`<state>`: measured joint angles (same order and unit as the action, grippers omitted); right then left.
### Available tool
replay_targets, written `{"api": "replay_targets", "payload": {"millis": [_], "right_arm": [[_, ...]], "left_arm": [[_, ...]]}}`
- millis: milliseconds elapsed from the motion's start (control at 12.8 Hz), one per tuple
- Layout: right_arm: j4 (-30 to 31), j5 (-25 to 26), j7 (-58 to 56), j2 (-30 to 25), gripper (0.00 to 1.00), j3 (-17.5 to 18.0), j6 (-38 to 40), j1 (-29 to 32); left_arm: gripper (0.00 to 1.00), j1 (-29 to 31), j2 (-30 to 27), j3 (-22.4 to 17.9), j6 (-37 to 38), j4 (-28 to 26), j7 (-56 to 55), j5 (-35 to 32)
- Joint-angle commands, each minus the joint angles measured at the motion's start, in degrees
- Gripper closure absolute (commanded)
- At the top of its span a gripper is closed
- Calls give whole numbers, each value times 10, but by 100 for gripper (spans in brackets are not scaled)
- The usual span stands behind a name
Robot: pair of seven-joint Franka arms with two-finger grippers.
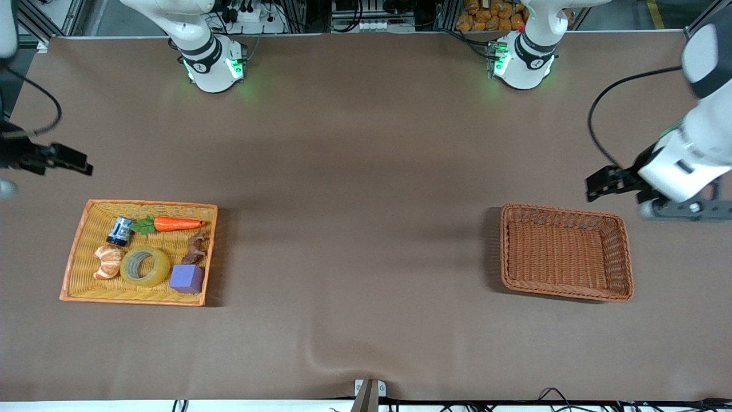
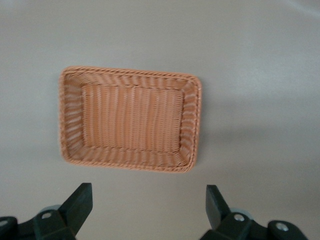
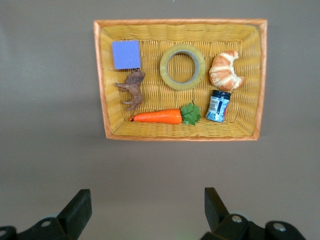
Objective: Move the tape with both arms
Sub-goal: 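Move the right gripper over the yellow tray while the left gripper nears the basket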
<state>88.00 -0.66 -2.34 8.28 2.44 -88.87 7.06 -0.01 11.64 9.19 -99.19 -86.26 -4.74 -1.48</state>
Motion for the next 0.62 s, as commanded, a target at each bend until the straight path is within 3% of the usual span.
{"api": "replay_targets", "payload": {"millis": [0, 156, 391, 547], "right_arm": [[-30, 0, 2, 46, 0, 5, 3, 10], [-34, -5, 1, 123, 0, 5, 4, 20], [-41, 1, 3, 135, 0, 5, -31, 27], [-42, 4, -1, 140, 0, 5, -119, 38]], "left_arm": [[0, -26, 49, -1, -51, 10, -24, 7], [0, -36, 72, 4, -87, 10, -53, 10], [0, -92, 97, 3, -115, 14, -135, 6], [0, -118, 116, 2, -125, 32, -178, 3]]}}
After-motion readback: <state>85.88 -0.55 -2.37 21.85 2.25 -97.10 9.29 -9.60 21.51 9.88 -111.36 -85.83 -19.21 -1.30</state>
